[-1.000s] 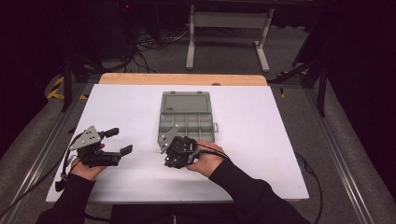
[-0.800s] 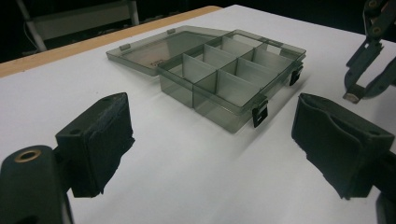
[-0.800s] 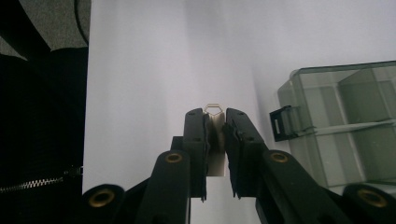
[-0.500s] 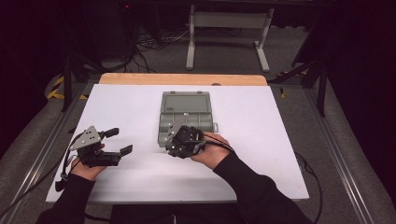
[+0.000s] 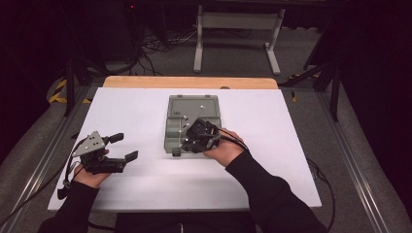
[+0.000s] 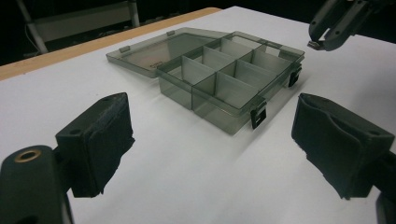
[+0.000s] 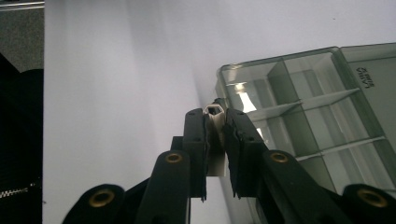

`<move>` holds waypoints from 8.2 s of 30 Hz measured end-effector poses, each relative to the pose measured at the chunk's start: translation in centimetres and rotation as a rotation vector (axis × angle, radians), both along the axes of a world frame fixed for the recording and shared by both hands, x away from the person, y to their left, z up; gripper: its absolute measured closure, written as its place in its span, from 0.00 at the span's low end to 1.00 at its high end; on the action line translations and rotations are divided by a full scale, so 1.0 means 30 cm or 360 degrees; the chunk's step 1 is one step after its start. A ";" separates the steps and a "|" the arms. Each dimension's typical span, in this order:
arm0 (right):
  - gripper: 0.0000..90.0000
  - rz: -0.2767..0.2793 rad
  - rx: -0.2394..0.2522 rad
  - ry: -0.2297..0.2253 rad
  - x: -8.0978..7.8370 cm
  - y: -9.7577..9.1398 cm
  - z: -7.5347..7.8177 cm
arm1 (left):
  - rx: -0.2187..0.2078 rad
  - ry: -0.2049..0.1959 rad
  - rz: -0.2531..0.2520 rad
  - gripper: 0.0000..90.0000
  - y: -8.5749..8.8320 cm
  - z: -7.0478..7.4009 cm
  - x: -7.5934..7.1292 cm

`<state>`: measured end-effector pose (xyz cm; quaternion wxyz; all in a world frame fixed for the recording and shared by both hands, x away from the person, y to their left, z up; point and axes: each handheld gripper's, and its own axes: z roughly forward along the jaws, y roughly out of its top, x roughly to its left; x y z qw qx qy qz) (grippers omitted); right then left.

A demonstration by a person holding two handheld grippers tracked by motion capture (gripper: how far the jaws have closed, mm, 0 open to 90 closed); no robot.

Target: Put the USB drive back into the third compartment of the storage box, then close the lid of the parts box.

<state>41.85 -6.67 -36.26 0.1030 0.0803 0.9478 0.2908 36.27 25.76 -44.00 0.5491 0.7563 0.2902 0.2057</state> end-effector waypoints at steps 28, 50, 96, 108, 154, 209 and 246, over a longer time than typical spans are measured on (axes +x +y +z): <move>0.88 -0.0250 0.0018 0.0011 0.156 -0.060 0.015 | -0.0002 0.0002 -0.0005 0.15 0.003 -0.002 0.003; 0.88 -0.0408 0.0010 0.0043 0.256 -0.089 -0.027 | 0.0008 -0.0009 0.0001 0.15 0.007 -0.001 0.004; 0.88 -0.0563 -0.0086 0.0122 0.385 -0.090 -0.153 | 0.0017 -0.0010 0.0002 0.15 0.010 -0.003 0.005; 0.88 -0.0553 -0.0118 0.0138 0.391 -0.075 -0.172 | 0.0013 -0.0007 -0.0002 0.15 0.008 -0.003 0.004; 1.00 -0.0632 0.0129 -0.0008 0.329 -0.321 -0.042 | 0.0286 0.0284 0.0025 1.00 -0.102 0.125 0.231; 1.00 -0.0786 0.0068 -0.0012 0.532 -0.383 -0.135 | 0.0531 0.0584 0.0255 1.00 -0.291 0.077 0.638; 1.00 -0.0832 -0.0026 0.0072 0.590 -0.377 -0.241 | 0.0548 0.0640 0.0239 1.00 -0.346 -0.064 0.708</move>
